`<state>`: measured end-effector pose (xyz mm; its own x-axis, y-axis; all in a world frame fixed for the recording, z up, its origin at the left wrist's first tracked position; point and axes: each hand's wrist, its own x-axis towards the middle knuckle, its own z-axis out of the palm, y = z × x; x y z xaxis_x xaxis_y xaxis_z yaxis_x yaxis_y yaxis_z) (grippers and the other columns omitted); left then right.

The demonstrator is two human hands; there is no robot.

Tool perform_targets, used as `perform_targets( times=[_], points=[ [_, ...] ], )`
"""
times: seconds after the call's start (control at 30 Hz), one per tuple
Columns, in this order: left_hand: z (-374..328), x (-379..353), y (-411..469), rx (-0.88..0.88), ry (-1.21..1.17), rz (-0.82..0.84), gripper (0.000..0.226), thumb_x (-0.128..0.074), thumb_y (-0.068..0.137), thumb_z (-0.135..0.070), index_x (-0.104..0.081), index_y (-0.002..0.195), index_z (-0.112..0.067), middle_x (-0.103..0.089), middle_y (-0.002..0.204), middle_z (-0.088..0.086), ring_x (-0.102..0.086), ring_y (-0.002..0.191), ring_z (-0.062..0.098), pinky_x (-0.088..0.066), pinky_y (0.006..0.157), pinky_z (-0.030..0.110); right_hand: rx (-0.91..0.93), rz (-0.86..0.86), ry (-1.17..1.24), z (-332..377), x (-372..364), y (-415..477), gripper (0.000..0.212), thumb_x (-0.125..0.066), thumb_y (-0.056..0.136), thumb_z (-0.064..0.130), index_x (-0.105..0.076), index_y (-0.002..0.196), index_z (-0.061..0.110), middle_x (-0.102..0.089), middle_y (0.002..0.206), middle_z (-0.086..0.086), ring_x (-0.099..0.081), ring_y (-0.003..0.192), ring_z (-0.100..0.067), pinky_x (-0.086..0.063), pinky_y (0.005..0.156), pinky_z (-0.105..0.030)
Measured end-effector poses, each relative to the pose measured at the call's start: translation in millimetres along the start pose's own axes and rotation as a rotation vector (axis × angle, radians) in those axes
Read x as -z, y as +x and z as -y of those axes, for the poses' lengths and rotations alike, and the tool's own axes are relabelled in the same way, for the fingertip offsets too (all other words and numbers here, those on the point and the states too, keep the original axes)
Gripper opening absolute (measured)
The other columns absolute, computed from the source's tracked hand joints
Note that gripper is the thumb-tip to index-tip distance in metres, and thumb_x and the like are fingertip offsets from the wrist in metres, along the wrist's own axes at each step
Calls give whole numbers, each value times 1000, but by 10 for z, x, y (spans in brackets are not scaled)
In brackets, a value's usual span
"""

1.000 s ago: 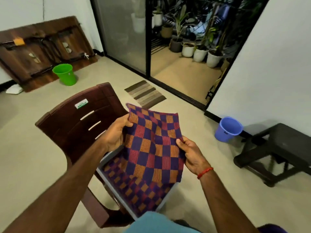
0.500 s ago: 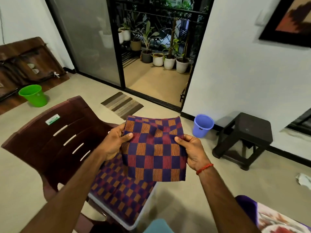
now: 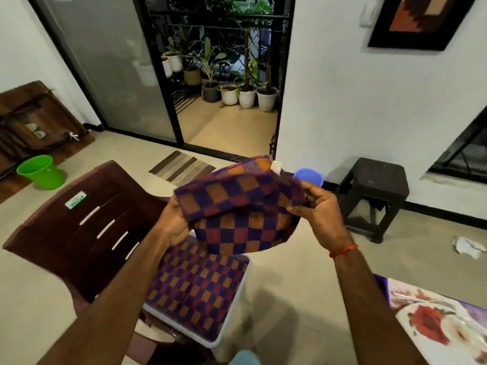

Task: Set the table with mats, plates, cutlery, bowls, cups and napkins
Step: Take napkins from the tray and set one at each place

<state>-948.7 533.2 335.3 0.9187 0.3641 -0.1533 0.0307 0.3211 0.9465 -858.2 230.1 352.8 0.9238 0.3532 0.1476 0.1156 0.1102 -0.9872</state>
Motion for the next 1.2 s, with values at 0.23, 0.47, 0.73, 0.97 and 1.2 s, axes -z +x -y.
perform_targets(
  times=[0.23, 0.47, 0.73, 0.97, 1.2],
  points=[
    [-198, -283, 72, -82, 37, 320, 22, -68, 72, 3, -79, 76, -16, -78, 109, 11, -76, 98, 24, -64, 72, 33, 93, -161, -173, 181, 30, -104, 40, -65, 80, -25, -76, 79, 14, -73, 87, 1, -69, 86, -9, -58, 71, -21],
    [-372, -417, 112, 56, 0, 466, 40, -71, 80, -38, -75, 119, -32, -79, 102, 4, -76, 83, 18, -65, 67, 40, 57, -347, -40, 305, -26, -292, 36, -62, 89, -14, -72, 73, 16, -76, 87, -12, -73, 76, -18, -55, 52, -21],
    [-433, -635, 82, 126, 250, 597, 44, -65, 79, -41, -77, 116, -21, -77, 112, 11, -73, 90, 22, -59, 85, 47, 49, -447, -168, 297, 14, -794, 31, -66, 84, -18, -71, 73, 11, -74, 74, 2, -73, 72, -15, -61, 59, -26],
    [-134, -810, 69, 210, 206, 726, 27, -55, 101, -16, -77, 114, -24, -74, 92, 5, -67, 72, 18, -60, 65, 31, -8, -626, -267, 253, 33, -1354, 27, -72, 84, -8, -65, 68, 12, -71, 70, 2, -73, 72, -17, -60, 57, -27],
    [135, -970, -121, 137, 202, 726, 43, -46, 102, 2, -69, 78, -25, -65, 69, 4, -57, 52, 15, -50, 49, 25, -20, -733, -279, 350, -6, -1889, 30, -58, 91, -15, -61, 73, 10, -69, 75, 2, -70, 76, -13, -57, 59, -23]
  ],
)
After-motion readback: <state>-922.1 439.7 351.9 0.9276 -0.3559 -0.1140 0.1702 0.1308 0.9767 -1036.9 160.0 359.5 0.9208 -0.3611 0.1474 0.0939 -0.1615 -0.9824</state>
